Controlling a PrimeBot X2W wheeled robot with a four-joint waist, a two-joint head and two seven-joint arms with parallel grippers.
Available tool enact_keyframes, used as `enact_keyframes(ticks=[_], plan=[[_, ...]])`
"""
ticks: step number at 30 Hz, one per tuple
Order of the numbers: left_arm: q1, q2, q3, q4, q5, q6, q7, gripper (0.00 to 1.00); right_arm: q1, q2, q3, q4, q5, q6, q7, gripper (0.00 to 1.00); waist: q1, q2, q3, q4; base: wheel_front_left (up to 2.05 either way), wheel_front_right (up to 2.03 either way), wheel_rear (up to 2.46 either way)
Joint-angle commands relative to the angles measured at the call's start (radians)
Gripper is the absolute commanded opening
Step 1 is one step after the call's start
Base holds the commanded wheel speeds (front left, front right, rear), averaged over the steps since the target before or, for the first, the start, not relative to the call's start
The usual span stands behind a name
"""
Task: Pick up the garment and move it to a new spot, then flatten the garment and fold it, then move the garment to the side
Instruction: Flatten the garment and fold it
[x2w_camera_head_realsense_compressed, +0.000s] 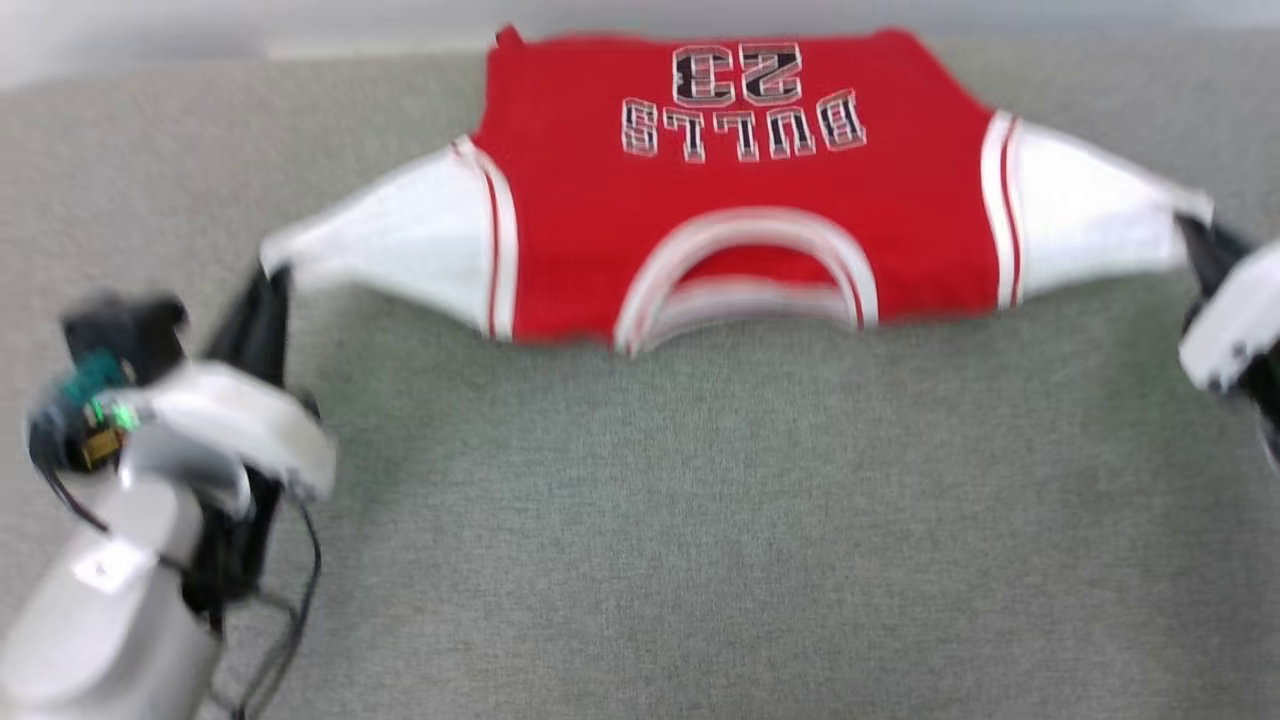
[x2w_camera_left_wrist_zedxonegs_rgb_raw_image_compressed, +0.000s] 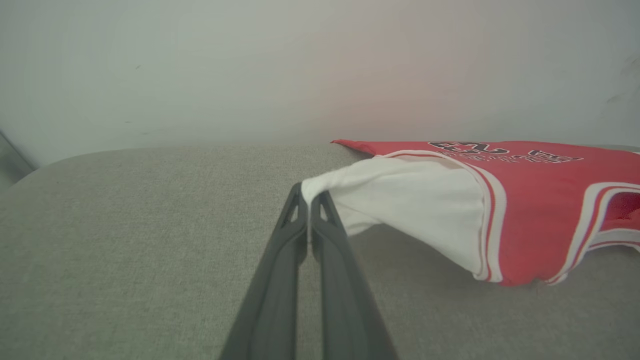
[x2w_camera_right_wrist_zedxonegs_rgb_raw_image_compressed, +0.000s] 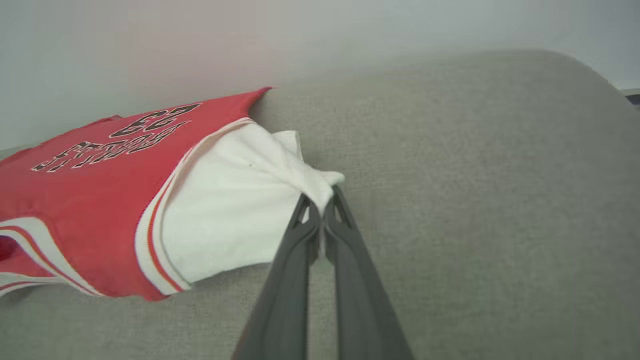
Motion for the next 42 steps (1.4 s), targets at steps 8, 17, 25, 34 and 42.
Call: enact_keyframes(ticks=[8,17,25,34,42], plan=[[0.219,0.075,-0.021,-0.062,-0.018,0.044,0.062,0.00,0.216,-0.013,-0.068,-0.085,0.035,-0.001,0.108,0.00,0.0002,0.0000,-0.144,0.005,0.00,0.00,0.00],[0.423,0.146,-0.047,-0.149,-0.053,0.068,0.137,0.00,0.440,0.012,-0.144,-0.246,0.032,-0.001,0.263,0.00,0.0002,0.0000,-0.239,0.009,0.00,0.00,0.00],[0.578,0.182,-0.064,-0.230,-0.093,0.095,0.190,0.00,0.655,0.069,-0.242,-0.424,0.033,-0.001,0.440,0.00,0.0002,0.0000,-0.286,0.012,0.00,0.00,0.00],[0.646,0.179,-0.071,-0.282,-0.132,0.087,0.201,0.00,0.743,0.133,-0.283,-0.540,0.016,-0.001,0.500,0.00,0.0002,0.0000,-0.286,0.007,0.00,0.00,0.00],[0.607,0.165,-0.109,-0.387,-0.123,0.061,0.229,0.00,0.700,0.086,-0.230,-0.620,0.024,-0.001,0.510,1.00,0.0002,0.0000,-0.230,0.030,0.00,0.00,0.00]])
